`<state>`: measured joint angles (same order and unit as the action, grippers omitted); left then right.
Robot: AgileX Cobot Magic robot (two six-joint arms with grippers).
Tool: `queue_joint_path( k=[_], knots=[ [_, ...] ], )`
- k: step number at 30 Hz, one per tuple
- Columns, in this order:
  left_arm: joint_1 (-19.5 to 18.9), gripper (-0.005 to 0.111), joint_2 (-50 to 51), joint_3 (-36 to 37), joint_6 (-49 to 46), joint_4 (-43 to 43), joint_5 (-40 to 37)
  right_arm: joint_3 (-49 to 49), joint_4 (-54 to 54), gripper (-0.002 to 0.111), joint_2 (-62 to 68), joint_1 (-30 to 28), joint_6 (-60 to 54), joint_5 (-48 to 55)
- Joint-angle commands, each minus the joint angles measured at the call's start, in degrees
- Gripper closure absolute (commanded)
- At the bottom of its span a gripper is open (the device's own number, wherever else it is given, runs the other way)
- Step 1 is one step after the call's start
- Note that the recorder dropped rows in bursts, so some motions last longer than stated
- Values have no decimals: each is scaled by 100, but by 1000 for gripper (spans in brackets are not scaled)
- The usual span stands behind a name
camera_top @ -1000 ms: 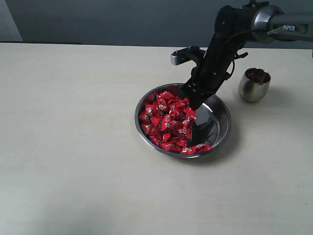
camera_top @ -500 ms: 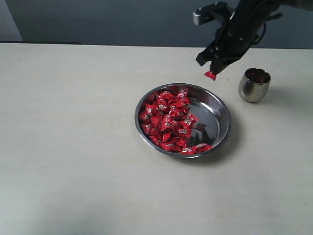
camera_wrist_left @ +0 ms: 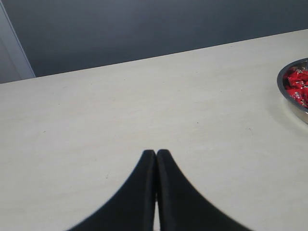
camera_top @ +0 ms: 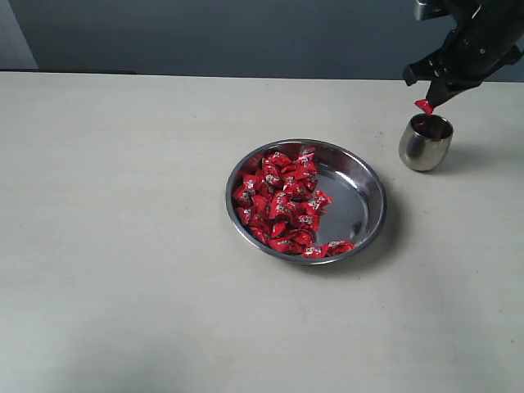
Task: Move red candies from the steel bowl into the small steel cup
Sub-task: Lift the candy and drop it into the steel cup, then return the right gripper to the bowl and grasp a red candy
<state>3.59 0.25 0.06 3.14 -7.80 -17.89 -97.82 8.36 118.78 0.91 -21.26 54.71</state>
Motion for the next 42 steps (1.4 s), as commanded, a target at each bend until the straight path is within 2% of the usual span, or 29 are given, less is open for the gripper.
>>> queue_joint_path(
  k=[1,8,11,14,16,23,28,32,34,37,42],
  knots=[
    [60,106,-25,-6,32,2,20,-14,-35,109,192,-91,37,-131],
    [60,106,-25,-6,32,2,20,-14,-106,109,374,-87,105,-137],
    [60,106,-25,-6,32,2,20,-14,-84,97,396,-91,118,-114],
    [60,106,-25,-6,32,2,20,-14,-84,79,396,-91,118,-114],
    [60,106,-25,-6,32,2,20,-14,-84,74,396,-91,118,-114],
    [60,106,-25,-6,32,2,20,-14,108,74,279,-87,118,-135],
    [60,106,-25,-6,32,2,20,-14,1150,74,28,-54,-620,66],
    [60,106,-25,-6,32,2,20,-14,1859,74,-7,260,-1296,893],
    [60,106,-25,-6,32,2,20,-14,1848,73,89,594,-1388,1235],
    [60,106,-25,-6,32,2,20,-14,1763,60,324,1051,-1506,1363],
    [60,106,-25,-6,32,2,20,-14,1413,61,684,1405,-1482,1488]
  ],
)
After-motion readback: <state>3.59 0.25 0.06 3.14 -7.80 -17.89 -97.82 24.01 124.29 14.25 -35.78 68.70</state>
